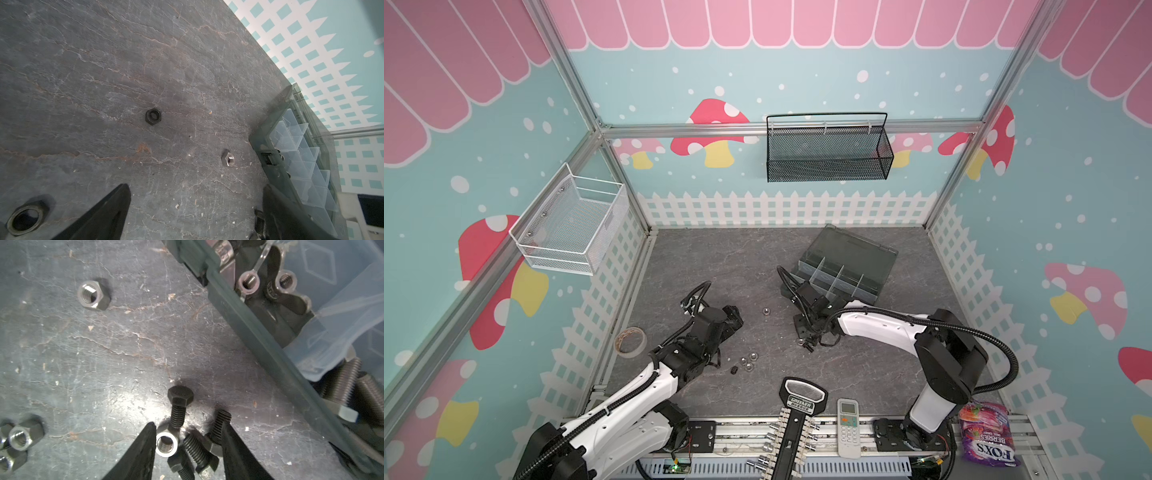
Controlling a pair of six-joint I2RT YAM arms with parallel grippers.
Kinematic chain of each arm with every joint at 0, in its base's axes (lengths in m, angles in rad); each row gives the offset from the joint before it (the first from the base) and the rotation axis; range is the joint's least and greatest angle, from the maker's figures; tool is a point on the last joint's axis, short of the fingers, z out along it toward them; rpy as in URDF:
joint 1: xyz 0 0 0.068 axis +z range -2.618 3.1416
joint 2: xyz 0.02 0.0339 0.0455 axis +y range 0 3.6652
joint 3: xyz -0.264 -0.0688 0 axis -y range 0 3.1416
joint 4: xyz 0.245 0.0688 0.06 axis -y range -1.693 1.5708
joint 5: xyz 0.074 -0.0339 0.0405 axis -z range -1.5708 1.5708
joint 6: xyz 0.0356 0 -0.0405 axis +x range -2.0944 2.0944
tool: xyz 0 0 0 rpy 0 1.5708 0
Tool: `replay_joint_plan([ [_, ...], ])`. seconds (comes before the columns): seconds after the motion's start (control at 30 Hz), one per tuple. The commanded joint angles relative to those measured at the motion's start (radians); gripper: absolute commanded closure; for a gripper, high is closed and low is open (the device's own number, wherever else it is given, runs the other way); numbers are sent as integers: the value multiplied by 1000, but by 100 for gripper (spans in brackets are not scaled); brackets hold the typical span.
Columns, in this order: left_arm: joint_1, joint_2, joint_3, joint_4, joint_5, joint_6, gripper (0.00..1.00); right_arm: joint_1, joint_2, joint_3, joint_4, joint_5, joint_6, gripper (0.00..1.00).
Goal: Sort the screws and nuts into containers
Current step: 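Close the right gripper on a black bolt and lift it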
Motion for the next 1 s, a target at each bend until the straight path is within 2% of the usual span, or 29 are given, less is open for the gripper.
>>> replay_joint_plan([
  [0.0,7,4,-2,10,2,-22,0,9,13,15,-8,-23,43,48],
  [0.87,22,8,-6,11,16,-18,0,13,162,12,39,-27,64,75],
  [0.97,22,9,-8,12,16,-18,0,14,174,18,39,-22,61,83],
])
